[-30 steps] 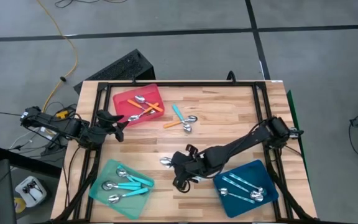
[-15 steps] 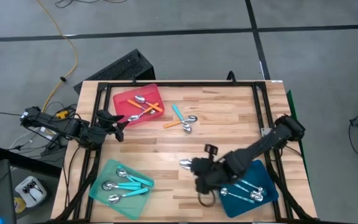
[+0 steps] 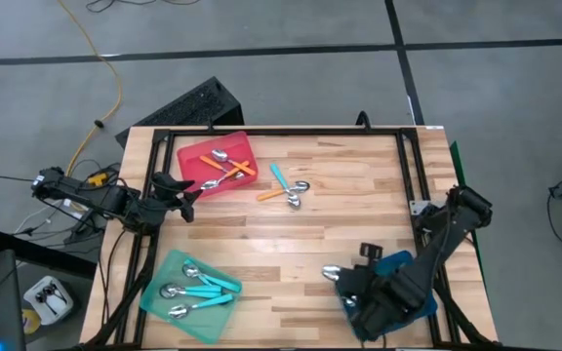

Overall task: Sort silverware by color (type)
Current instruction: Put the blue patterned spoon into the blue bin, then put the blue spoon into the light blue bin

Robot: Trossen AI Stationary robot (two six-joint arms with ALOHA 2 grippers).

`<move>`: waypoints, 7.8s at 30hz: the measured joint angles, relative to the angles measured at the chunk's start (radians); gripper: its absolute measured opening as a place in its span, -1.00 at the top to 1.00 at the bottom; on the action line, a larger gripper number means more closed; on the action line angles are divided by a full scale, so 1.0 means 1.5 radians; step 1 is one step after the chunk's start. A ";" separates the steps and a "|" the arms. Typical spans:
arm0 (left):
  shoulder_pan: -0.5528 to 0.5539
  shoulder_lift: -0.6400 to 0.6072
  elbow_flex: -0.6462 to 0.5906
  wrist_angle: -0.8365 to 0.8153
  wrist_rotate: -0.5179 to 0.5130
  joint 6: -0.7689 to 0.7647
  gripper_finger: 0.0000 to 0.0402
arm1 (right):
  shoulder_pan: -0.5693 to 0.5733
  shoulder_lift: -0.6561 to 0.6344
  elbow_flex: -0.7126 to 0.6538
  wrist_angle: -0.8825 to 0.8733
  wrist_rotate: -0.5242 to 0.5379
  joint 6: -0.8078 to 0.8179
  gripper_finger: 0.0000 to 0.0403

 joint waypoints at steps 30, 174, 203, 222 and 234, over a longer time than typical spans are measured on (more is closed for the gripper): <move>0.000 0.000 0.000 -0.011 0.000 0.006 0.06 | 0.087 -0.158 -0.363 0.305 -0.124 0.118 0.78; 0.000 0.000 0.000 -0.019 0.049 0.009 0.06 | -0.428 -0.157 -0.301 0.597 0.044 -0.400 0.05; 0.000 0.000 0.000 -0.023 0.042 0.009 0.06 | -0.572 0.013 -0.371 0.825 -0.148 -0.621 -0.05; 0.000 0.000 0.000 -0.022 0.035 0.008 0.06 | -0.548 0.078 -0.370 0.798 -0.107 -0.759 -0.04; 0.000 0.000 0.000 -0.023 0.036 0.006 0.06 | -0.546 0.118 -0.368 0.779 0.002 -0.747 -0.04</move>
